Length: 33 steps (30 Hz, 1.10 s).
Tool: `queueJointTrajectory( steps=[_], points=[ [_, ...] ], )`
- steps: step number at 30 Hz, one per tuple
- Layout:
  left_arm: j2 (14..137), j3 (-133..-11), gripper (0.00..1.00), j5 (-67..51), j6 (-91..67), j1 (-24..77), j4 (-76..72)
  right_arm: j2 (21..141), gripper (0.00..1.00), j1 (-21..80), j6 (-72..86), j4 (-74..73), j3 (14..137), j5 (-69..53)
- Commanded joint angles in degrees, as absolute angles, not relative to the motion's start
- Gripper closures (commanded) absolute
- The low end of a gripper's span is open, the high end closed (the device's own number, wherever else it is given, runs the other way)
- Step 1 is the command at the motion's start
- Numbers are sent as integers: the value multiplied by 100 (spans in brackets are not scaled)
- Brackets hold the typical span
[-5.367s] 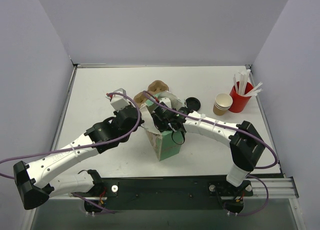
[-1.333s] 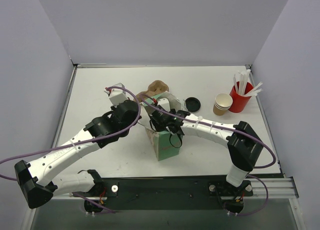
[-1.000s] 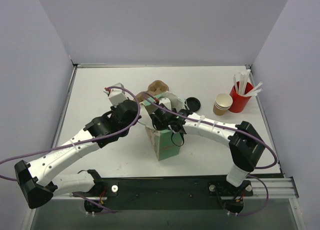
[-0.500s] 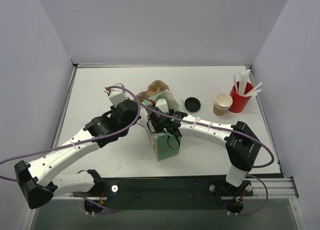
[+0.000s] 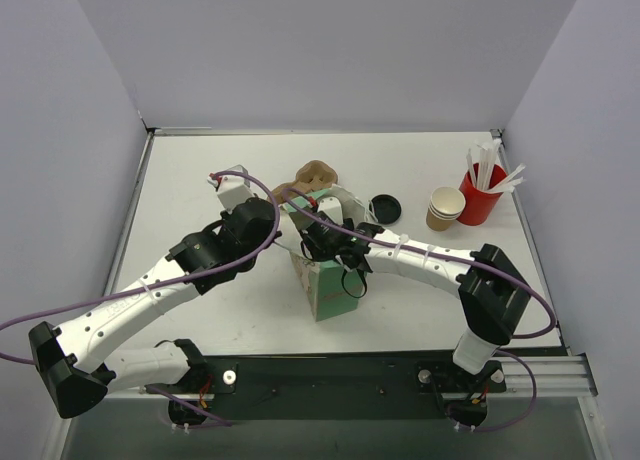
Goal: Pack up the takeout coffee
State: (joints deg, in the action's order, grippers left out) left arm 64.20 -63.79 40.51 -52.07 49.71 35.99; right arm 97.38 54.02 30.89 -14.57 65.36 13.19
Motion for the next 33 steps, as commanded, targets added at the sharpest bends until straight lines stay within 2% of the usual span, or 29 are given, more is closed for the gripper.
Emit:
queueJointTrajectory(
  steps=[1,7,26,33],
  points=[
    [6416,-6583,100,4219,-5098,4860,3621,10345,85,5326,3041,-2935,5880,1099],
    [6390,-6592,100,4122,-5010,4860,3498,10266,76,5317,3006,-3032,6003,1099],
    [6346,-6583,100,3902,-4755,4860,3085,10125,65,5317,2918,-3401,6372,1178],
    [6363,-6609,100,3894,-4737,4869,3094,10081,50,5326,2935,-3428,6389,1151]
  ],
)
